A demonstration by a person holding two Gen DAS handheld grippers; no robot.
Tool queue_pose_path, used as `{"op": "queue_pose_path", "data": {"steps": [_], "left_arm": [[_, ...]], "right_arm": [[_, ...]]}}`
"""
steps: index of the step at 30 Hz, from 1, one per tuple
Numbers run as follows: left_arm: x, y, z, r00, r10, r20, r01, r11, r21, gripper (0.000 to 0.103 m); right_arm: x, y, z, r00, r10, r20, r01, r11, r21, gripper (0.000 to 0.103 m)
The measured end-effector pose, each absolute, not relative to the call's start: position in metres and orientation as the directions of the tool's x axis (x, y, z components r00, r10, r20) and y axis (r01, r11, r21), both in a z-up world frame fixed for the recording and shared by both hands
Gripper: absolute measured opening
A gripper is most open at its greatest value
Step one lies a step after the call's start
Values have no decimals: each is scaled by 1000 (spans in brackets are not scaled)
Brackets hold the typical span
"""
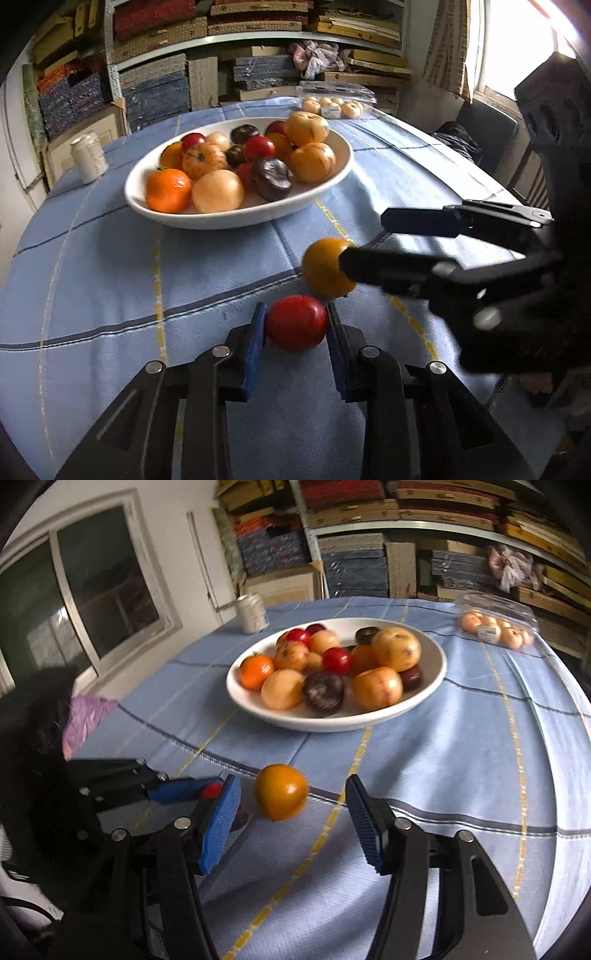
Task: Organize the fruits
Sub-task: 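Grasp the last red tomato with the left gripper while the right grasps the orange fruit, then drop the red tomato and orange fruit into the plate from both grippers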
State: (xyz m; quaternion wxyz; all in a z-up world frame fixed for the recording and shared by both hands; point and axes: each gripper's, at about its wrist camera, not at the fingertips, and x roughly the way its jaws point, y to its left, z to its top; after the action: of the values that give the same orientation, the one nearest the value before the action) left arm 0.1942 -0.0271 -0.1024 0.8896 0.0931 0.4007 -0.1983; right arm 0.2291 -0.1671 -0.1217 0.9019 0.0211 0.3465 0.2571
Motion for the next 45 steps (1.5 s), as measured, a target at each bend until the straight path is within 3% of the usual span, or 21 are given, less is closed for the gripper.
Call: {"op": "queue_pose_path", "data": {"steps": [5,9,15,23,35,38,40,41,44,45], "left_arm": [[197,-18,-99,612,-254,-749,395,918,11,32],[200,-15,-102,602,-242,-761,383,924,9,32],[202,-14,-99,618,-230,-752,371,929,21,32],[247,-3,-55,687,-191,-701,323,944,59,32],[362,7,-38,693,-159,-703,201,979,-23,32],[375,9,-42,689,-143,-710,166,985,-37,36],[375,11,-42,700,-128,-702,145,989,-35,53],[373,12,-42,709,-126,-694,138,990,-38,60],[363,13,-42,721,-96,-686,120,993,-13,64],[360,14,-41,722,-89,-686,115,993,-8,67]], "right_arm": [[240,-157,-130,589,484,-648,-456,860,228,55],[248,-154,-136,546,503,-670,-458,849,263,37],[245,-159,-132,564,520,-642,-451,845,288,36],[261,-186,-79,679,503,-535,-410,864,292,36],[378,-159,-68,696,423,-580,-344,906,247,36],[393,-154,-72,702,398,-590,-334,916,220,37],[392,-156,-74,715,390,-581,-333,920,208,55],[388,-159,-72,732,376,-568,-324,926,195,58],[373,-170,-70,753,369,-545,-313,929,197,60],[366,-174,-70,759,367,-538,-306,930,202,67]]}}
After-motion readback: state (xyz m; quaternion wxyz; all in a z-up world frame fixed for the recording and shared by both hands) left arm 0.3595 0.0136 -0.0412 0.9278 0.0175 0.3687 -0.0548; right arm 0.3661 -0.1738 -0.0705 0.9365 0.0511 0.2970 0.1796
